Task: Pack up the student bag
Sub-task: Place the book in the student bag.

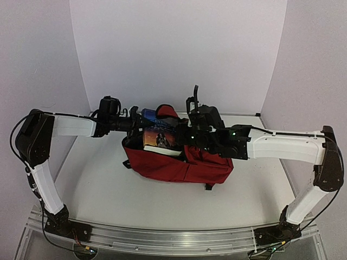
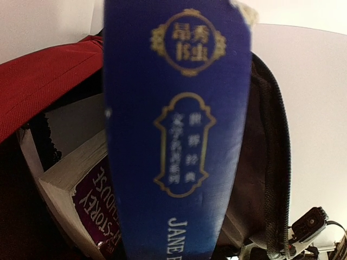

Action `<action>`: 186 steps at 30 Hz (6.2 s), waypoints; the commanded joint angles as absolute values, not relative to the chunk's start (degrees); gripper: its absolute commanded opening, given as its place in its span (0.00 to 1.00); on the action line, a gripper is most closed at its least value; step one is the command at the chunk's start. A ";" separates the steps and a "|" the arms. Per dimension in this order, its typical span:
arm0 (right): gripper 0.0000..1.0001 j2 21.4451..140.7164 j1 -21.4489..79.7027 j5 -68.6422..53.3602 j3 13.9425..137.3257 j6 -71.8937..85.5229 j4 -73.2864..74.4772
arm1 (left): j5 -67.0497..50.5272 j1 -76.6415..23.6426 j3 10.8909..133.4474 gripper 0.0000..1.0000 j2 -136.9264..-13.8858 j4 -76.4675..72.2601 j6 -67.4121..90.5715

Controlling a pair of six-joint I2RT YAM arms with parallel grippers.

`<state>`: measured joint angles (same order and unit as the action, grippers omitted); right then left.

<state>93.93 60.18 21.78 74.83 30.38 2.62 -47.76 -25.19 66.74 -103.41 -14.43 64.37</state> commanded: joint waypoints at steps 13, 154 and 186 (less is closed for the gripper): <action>0.00 93.59 61.71 38.42 81.46 35.26 -0.36 | -37.49 -33.31 58.90 0.00 -95.18 -19.02 63.24; 0.00 88.63 56.45 16.99 69.51 23.87 -14.77 | -28.11 -45.80 83.17 0.27 -113.28 -1.73 50.27; 0.69 97.31 66.00 5.91 75.12 23.13 -8.69 | -6.54 -42.21 52.11 0.71 -65.52 18.85 47.12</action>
<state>98.32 64.18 10.72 71.31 23.01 -7.88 -6.00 -42.04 51.39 -66.55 17.76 49.28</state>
